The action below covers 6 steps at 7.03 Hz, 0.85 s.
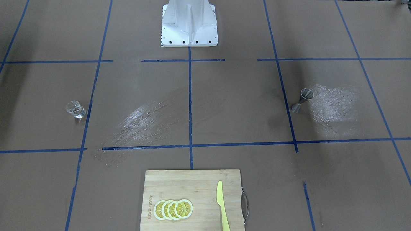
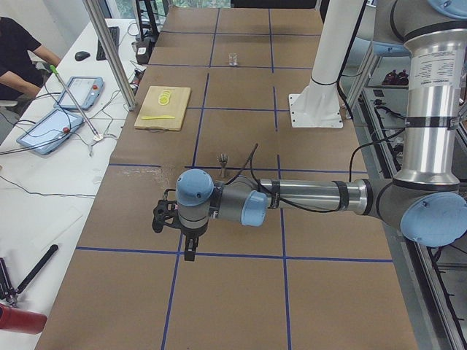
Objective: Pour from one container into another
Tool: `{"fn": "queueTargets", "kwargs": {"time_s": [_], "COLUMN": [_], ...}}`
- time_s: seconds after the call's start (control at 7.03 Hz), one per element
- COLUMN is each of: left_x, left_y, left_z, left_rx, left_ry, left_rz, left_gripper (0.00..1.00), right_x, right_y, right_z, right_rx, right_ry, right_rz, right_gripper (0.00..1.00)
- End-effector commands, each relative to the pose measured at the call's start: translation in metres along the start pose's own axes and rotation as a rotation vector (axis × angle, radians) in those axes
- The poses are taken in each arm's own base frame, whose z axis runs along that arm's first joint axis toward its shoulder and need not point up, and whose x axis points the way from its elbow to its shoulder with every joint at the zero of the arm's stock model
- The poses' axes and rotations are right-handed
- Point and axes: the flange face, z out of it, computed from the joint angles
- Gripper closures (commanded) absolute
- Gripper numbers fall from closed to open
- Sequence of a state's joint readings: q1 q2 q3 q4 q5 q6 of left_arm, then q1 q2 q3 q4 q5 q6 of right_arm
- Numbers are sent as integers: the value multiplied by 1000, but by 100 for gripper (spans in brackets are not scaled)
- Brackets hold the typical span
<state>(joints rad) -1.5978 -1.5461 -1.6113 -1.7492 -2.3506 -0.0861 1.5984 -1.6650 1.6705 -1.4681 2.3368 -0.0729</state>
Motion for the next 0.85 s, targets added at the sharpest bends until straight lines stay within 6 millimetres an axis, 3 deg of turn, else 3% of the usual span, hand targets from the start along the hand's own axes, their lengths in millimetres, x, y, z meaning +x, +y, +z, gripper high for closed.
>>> {"fn": "queueTargets", "kwargs": {"time_s": [0.0,0.43,0.57,0.71], "left_x": [2,56,79,98], "left_y": [-7,-45,-47,-50], "left_z": [-8,-65,-77,-73], "left_rx": [18,196,227,234], "left_ry": [-2,20,46,61], "left_rz": [8,165,226,285], "left_gripper": [0,0,0,0], "right_x": [-1,-10,-21,-40], "right_y": [-1,-4,-12,-31], "right_z": [-1,-8,-8,-18], "right_rx": [2,21,21,43], "right_ry": [1,-26,-23,-29], "right_rz": [-1,-18,-45,-85], "right_gripper": [0,0,0,0]}}
